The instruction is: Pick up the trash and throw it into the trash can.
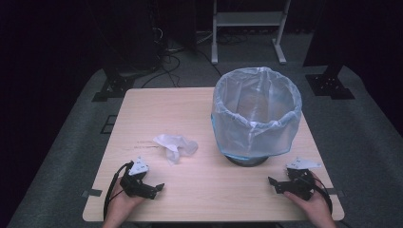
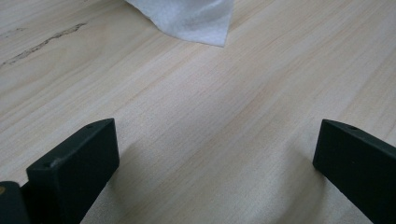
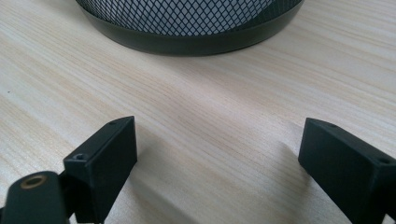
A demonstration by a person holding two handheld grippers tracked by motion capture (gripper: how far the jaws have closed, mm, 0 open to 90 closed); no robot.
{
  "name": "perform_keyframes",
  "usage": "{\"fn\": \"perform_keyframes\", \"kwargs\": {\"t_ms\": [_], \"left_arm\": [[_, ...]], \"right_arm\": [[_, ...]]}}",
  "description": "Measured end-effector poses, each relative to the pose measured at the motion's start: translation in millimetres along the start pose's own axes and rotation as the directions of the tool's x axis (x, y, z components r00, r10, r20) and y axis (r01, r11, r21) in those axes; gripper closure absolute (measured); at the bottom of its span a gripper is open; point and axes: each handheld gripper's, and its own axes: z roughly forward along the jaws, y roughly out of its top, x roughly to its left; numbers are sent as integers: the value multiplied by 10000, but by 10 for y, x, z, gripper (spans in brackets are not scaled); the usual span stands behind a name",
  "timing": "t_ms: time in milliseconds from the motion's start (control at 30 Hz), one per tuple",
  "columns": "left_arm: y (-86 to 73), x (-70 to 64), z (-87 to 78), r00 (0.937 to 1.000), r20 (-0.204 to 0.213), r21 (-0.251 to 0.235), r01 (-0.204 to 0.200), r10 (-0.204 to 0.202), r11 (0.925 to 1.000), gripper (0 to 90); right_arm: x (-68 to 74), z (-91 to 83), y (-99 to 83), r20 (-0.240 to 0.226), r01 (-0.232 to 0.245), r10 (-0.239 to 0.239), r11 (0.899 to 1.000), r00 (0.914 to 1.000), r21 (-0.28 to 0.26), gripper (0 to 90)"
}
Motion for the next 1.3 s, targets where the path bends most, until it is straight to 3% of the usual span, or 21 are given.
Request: {"fn": "perform_keyframes", "kwargs": {"t_ms": [500,1300], "left_arm": [[21,28,-46,9995,160,-121,267,-265,9996,0],[453,23,-31,9996,178,-650,-214,225,9977,0]], "right_arm": [[0,0,0,1,5,-5,10000,10000,3,98],[6,-9,-9,-67,56,-56,10000,10000,-9,98]]}}
